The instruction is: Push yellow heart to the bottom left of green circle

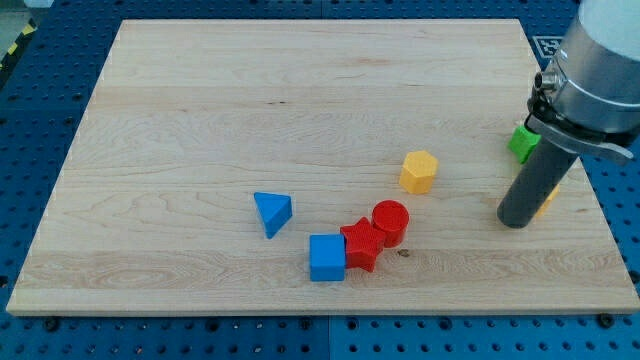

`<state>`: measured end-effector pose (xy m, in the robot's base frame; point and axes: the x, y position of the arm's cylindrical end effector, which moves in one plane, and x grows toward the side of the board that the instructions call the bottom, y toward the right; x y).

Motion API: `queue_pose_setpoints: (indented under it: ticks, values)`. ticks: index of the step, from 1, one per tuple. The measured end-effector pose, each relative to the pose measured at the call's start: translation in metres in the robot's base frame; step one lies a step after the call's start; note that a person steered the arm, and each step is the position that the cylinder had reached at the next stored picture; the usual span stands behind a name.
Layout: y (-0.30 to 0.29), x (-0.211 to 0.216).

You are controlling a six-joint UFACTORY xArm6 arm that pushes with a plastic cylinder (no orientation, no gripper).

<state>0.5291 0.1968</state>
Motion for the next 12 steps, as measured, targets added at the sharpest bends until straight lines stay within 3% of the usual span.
queue_pose_setpoints:
  ticks: [2, 5, 7, 12]
  values:
    - [0.0, -0.011]
    - [0.011, 0.024]
    - [0.039, 0.013]
    - [0.039, 0.004]
